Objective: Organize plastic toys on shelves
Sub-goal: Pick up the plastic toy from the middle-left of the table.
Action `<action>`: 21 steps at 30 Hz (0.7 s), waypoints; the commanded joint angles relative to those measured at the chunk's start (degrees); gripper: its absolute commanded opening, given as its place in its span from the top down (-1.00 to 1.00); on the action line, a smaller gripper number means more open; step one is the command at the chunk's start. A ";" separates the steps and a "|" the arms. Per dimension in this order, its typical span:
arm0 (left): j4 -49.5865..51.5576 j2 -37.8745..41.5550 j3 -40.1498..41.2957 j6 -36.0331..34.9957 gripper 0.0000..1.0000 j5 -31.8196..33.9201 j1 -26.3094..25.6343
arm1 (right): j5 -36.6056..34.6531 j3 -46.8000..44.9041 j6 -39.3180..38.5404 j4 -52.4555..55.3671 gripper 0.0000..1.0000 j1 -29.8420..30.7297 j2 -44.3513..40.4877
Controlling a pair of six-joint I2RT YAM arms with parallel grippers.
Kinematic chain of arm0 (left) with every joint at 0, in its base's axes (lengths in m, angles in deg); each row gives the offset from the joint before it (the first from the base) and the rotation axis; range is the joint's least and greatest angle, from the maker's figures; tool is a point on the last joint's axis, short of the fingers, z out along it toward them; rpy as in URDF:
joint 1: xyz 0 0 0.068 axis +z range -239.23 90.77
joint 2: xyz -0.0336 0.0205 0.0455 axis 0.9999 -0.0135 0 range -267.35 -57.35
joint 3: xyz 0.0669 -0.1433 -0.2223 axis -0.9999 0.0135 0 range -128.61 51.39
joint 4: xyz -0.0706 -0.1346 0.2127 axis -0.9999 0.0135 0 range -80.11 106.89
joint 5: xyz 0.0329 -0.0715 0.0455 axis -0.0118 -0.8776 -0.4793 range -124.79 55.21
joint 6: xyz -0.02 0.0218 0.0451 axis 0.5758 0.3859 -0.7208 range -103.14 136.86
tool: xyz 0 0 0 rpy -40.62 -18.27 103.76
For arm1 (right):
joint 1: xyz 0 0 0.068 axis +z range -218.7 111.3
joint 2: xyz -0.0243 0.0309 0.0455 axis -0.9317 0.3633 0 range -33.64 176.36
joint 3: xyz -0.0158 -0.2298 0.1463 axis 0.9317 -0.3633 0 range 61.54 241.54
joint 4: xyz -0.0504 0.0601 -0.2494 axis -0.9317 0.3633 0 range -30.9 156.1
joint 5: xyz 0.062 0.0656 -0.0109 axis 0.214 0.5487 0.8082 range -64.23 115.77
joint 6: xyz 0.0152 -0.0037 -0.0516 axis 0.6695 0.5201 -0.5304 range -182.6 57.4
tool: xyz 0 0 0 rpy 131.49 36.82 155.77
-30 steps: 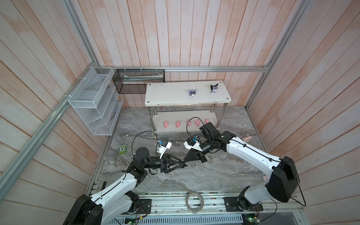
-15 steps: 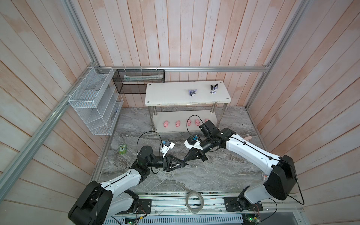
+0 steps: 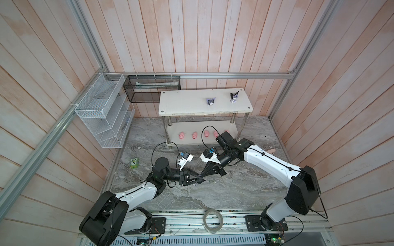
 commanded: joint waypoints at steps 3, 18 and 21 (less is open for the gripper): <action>1.83 -0.88 -1.84 -2.38 -0.04 -1.86 -0.43 | -0.42 2.33 -0.60 1.54 1.00 -0.87 1.15; 4.10 -1.66 -2.53 -4.41 0.42 -1.37 -1.28 | -1.68 5.65 -0.26 2.60 1.00 -1.72 4.40; 4.06 -1.90 -2.63 -4.59 0.55 -1.28 -1.24 | -1.97 6.50 -0.24 3.08 1.00 -1.93 5.14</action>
